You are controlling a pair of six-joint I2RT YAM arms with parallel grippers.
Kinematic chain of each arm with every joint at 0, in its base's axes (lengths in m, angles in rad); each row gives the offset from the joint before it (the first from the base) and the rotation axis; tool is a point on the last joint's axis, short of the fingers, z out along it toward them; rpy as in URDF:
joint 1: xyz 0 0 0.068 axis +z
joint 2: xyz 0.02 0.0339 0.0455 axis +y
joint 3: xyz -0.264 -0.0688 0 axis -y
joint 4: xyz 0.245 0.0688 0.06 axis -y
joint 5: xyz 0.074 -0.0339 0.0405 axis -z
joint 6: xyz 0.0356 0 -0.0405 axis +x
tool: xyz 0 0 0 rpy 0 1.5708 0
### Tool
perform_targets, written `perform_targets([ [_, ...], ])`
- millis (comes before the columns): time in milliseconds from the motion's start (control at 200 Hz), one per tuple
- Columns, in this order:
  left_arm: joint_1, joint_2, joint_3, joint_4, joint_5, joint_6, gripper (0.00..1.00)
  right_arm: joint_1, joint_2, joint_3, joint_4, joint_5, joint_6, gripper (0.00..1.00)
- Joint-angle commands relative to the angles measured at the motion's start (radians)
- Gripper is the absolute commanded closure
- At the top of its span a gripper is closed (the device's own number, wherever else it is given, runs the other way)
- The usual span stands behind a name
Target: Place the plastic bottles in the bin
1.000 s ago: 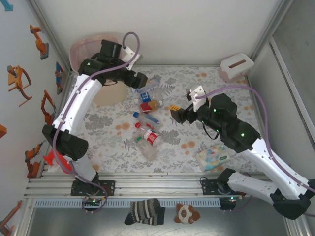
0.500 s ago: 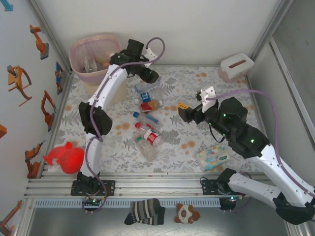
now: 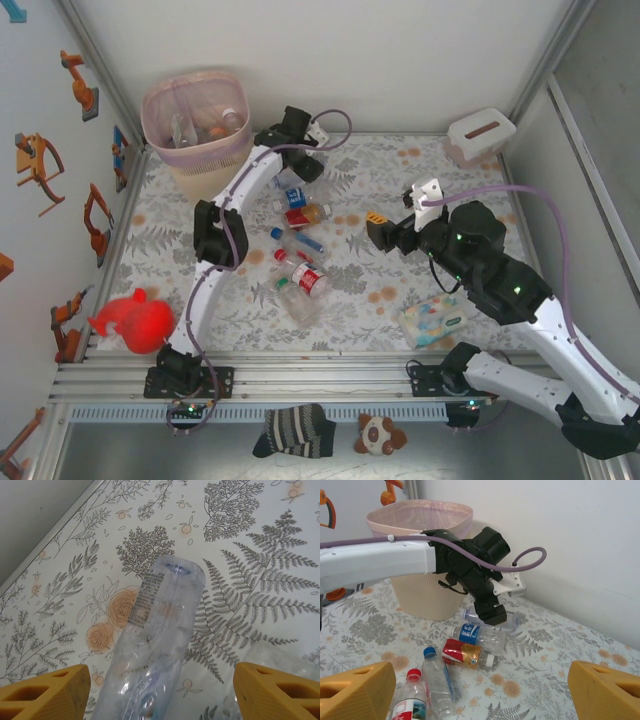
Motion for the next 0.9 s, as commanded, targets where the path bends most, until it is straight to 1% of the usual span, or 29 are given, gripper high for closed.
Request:
perform_targets([
  [0,0.001,0.025,0.009,0.075,-0.013,0.015,0.26,0.002,-0.006,0.025,-0.002,0.009,0.017,0.12],
  [155,0.014,0.069,0.041,0.095,0.04,0.002,0.26,0.003,-0.002,0.028,-0.002,0.003,0.014,0.12],
  [416,0.039,0.119,0.047,0.132,0.066,-0.036,0.27,0.003,0.007,0.029,-0.002,0.011,0.009,0.12],
  [696,0.057,0.149,0.049,0.128,0.127,-0.059,0.27,0.002,0.034,0.02,0.007,0.009,0.0,0.12],
  [896,0.061,0.168,0.049,0.125,0.158,-0.081,0.26,0.003,0.077,0.035,0.013,-0.029,-0.02,0.12],
])
